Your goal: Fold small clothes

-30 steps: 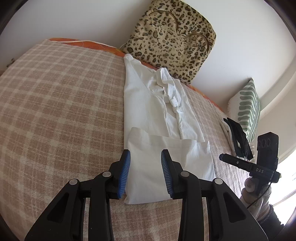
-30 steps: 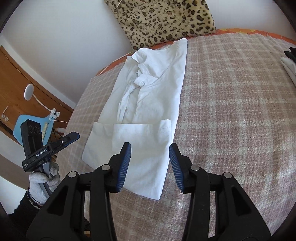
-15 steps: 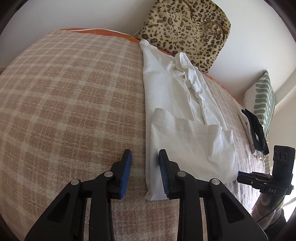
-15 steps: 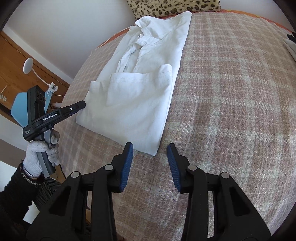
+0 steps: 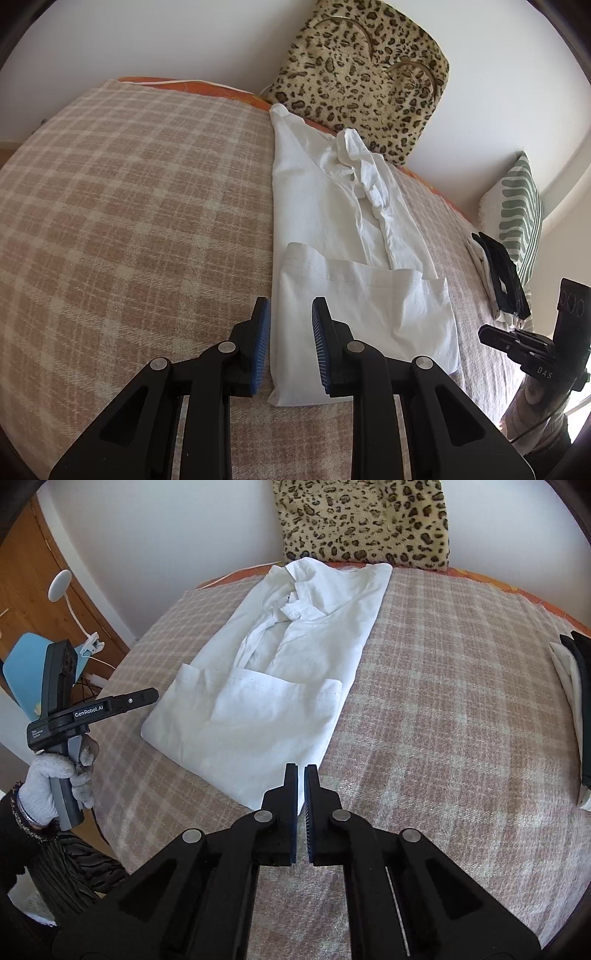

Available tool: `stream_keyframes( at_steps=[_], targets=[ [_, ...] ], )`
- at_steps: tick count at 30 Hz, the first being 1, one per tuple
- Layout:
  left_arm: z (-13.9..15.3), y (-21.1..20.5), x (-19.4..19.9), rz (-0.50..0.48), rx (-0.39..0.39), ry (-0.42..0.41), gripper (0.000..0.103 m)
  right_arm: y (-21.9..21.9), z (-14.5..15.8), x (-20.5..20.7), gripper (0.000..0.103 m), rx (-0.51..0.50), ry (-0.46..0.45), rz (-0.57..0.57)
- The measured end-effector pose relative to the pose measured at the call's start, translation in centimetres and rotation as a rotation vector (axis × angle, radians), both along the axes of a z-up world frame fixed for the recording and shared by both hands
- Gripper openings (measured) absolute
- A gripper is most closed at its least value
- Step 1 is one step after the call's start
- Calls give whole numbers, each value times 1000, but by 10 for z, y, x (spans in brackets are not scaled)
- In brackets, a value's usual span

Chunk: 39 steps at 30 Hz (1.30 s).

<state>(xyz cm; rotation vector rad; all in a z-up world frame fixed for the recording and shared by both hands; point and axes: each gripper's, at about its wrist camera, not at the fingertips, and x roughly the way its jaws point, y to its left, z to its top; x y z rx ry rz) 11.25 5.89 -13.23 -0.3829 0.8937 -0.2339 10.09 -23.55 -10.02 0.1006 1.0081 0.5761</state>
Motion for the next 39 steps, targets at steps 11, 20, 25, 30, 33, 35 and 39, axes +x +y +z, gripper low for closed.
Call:
stream_keyframes(
  at_steps=[11, 20, 25, 30, 33, 35, 39],
  targets=[
    [1, -57, 15, -201, -48, -28, 21, 66, -28, 50, 4, 83, 77, 64],
    [-17, -27, 34, -60, 78, 36, 14, 47, -49, 84, 4, -14, 107, -83],
    [-9, -17, 33, -37, 68, 22, 15, 31, -41, 86, 5, 2, 98, -113],
    [11, -7, 39, -38, 51, -20, 24, 13, -27, 95, 21, 45, 68, -152],
    [22, 3, 52, -19, 42, -35, 32, 3, -20, 102, 39, 74, 42, -183],
    [28, 12, 64, -13, 34, -36, 36, -2, -19, 110, 41, 81, 43, -205],
    [31, 35, 95, 6, -4, -16, 44, -12, -16, 127, 41, 106, 49, -237]
  ],
)
